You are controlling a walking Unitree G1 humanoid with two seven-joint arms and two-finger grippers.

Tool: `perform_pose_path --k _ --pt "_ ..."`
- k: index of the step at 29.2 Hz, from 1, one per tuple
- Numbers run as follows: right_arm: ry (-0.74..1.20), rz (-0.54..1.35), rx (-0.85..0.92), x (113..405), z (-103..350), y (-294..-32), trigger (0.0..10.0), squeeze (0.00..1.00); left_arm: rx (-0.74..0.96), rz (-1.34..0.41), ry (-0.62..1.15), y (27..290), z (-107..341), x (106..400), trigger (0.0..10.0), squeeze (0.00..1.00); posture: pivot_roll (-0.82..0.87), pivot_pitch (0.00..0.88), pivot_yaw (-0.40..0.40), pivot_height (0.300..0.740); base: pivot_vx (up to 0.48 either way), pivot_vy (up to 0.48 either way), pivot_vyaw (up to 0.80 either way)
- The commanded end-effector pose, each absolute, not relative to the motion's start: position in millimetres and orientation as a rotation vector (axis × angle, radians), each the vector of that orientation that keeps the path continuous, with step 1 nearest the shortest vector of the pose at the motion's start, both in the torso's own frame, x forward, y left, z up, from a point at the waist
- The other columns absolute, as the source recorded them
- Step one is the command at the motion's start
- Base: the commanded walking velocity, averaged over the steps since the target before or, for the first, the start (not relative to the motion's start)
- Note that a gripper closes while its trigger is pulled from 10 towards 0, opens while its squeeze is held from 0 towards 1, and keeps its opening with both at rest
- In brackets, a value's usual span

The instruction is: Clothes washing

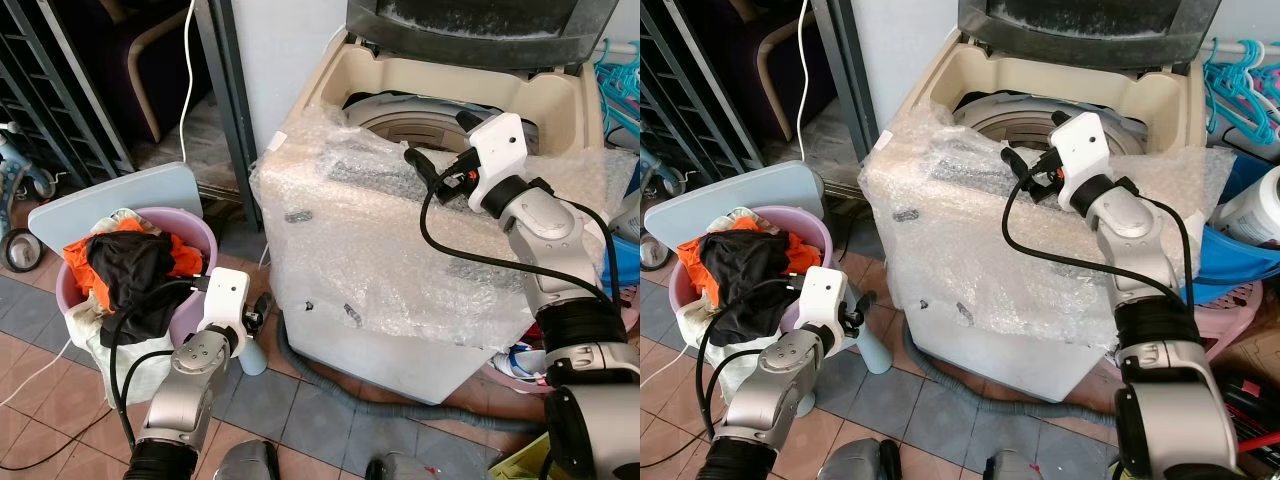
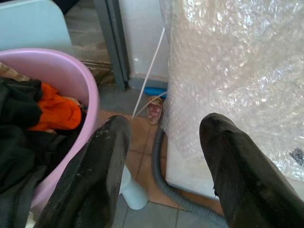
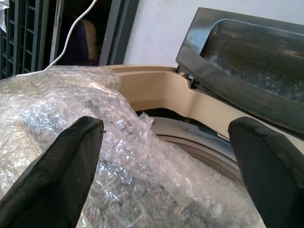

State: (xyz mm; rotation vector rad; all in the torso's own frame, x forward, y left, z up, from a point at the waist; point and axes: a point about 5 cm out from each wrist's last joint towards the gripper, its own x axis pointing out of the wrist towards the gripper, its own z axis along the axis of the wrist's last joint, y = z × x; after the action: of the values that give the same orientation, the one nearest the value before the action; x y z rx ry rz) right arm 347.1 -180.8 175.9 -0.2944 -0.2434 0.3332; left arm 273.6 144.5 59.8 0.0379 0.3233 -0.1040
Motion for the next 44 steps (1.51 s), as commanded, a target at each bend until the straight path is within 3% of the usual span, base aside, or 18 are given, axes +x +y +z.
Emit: perform_pose_path --k 1,5,6,15,22,44 --pt "-0.281 0.269 -0.264 341.9 178.4 -179.3 10.0 1.00 0.030 -0.067 0.259 146.9 70.8 278.6 10.0 0.00 -0.05 0.021 0.043 0.740 0.000 0.000 0.00" --pt "-0.248 0.119 -0.216 329.8 162.9 -172.8 10.0 1.00 -0.050 -0.025 0.154 149.9 91.1 290.1 10.0 0.00 -0.05 0.026 0.047 0.740 0.000 0.000 0.00" --pt "-0.251 0.079 -0.210 326.1 161.5 -165.3 10.0 0.00 -0.068 -0.019 0.111 151.3 96.2 293.1 10.0 0.00 -0.06 0.027 0.049 0.740 0.000 0.000 0.00" --pt "-0.300 0.117 -0.155 315.4 168.0 -124.5 10.0 0.00 -0.144 -0.027 0.143 134.0 86.6 290.1 10.0 0.00 -0.08 0.043 0.042 0.740 0.000 0.000 0.36" --pt "-0.263 0.101 -0.108 314.2 163.5 -116.2 10.0 0.00 -0.128 -0.023 0.146 128.1 85.9 291.4 10.0 0.00 -0.06 0.060 0.045 0.740 0.000 0.296 0.80" --pt "-0.020 0.041 -0.137 289.8 103.8 -151.7 10.0 0.00 -0.113 -0.006 0.060 143.3 91.5 288.3 10.0 0.00 -0.06 0.082 0.033 0.740 0.000 0.480 0.11"
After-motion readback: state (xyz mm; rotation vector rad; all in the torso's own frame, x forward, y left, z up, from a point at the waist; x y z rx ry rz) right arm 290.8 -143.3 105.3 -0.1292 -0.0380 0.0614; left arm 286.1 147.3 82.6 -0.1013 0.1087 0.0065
